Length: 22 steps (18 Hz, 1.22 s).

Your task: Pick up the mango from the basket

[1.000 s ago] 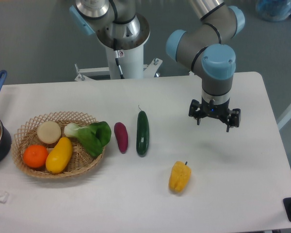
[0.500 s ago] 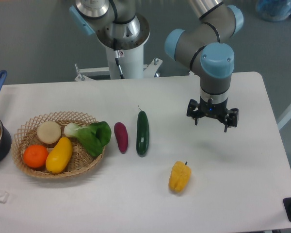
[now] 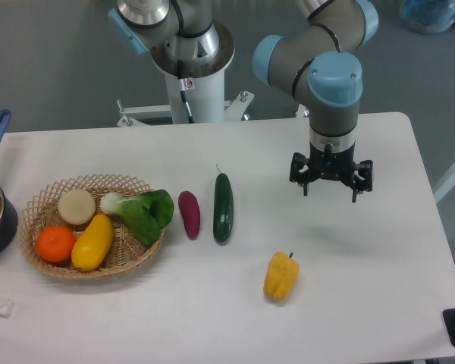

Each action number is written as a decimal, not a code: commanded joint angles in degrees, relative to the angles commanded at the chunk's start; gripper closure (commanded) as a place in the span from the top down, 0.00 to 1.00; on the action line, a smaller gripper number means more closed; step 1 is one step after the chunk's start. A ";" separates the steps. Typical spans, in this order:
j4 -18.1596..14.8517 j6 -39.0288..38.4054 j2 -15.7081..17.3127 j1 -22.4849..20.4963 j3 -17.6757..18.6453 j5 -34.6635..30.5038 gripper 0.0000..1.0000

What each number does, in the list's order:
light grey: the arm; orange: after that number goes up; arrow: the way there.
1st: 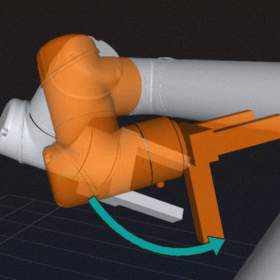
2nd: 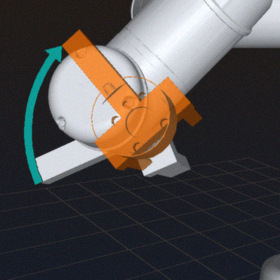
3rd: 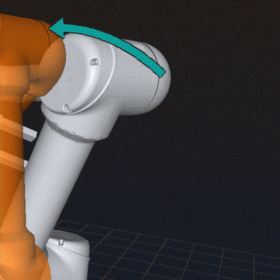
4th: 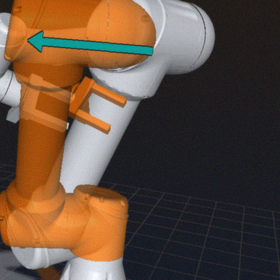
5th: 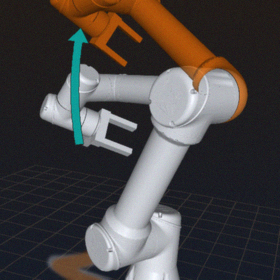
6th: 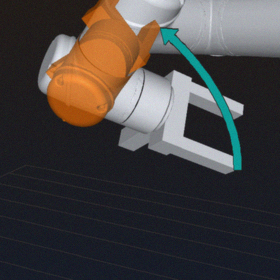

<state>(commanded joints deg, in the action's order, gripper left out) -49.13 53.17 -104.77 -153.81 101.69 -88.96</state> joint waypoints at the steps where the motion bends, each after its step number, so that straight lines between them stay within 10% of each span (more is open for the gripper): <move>1: 0.00 0.09 -0.09 0.00 0.00 1.23 1.00; 9: -0.17 -0.35 -0.26 0.61 -1.58 2.73 1.00; 15: -0.44 -15.45 2.37 12.46 -4.75 8.36 1.00; 22: -0.53 -16.00 -0.96 29.16 -2.20 8.01 1.00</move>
<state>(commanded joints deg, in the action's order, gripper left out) -49.66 37.18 -105.72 -124.65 99.49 -80.95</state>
